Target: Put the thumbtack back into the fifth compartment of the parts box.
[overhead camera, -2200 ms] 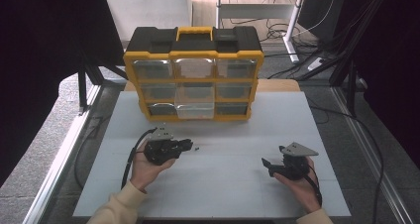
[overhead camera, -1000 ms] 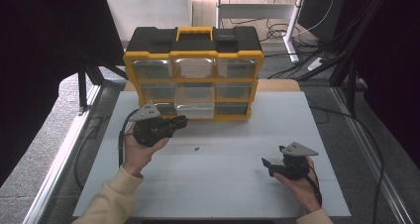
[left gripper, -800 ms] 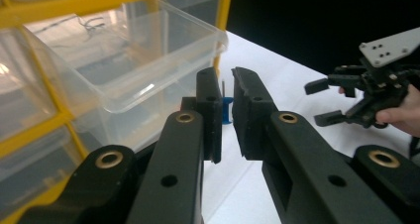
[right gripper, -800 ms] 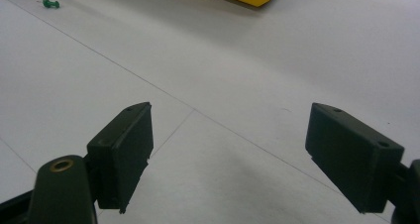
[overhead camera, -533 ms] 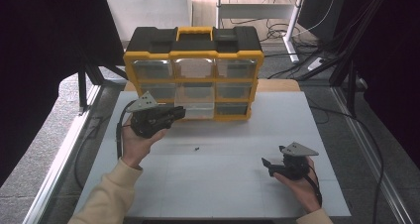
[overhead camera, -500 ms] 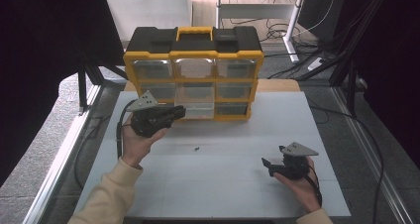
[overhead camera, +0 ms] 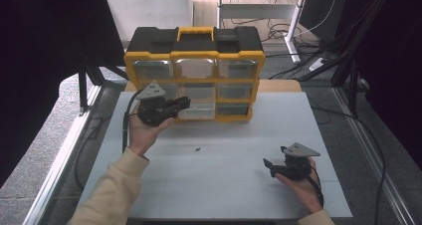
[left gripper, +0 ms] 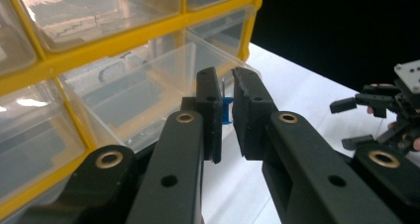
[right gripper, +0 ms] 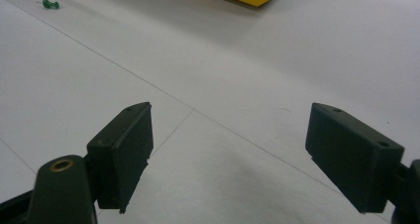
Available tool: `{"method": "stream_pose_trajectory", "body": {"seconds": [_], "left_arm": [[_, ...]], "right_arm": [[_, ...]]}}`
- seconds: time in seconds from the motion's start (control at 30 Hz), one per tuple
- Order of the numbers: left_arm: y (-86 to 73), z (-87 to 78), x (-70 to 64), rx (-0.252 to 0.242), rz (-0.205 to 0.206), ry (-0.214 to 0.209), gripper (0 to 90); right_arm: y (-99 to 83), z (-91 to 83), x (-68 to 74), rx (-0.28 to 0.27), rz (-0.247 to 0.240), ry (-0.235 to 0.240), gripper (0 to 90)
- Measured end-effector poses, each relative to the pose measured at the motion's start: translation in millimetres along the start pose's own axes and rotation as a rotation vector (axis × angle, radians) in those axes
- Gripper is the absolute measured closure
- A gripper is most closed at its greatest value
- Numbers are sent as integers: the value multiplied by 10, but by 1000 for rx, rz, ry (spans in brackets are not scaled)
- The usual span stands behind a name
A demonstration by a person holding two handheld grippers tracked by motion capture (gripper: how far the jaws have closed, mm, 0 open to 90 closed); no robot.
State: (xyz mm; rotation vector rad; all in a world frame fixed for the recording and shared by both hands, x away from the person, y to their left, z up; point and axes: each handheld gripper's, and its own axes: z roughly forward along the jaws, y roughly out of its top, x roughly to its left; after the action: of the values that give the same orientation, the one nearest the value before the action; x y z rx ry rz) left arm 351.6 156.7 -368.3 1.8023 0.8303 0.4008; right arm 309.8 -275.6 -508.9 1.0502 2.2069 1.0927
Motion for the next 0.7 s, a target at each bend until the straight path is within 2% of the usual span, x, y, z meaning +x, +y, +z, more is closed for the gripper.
{"method": "stream_pose_trajectory", "body": {"seconds": [0.23, 0.37, 0.53, 0.7], "left_arm": [[122, 85, 101, 2, -6, 18, 814], [196, 157, 159, 21, 0, 30, 813], [240, 257, 199, 36, 2, 37, 813], [250, 346, 240, 46, -15, 44, 812]], "right_arm": [[-1, 3, -2, 0, 0, 1, 190], [-6, 1, -9, 2, 4, -4, 190], [-6, 2, -11, 3, 4, -4, 190], [-9, 0, -11, 4, 3, -3, 190]]}}
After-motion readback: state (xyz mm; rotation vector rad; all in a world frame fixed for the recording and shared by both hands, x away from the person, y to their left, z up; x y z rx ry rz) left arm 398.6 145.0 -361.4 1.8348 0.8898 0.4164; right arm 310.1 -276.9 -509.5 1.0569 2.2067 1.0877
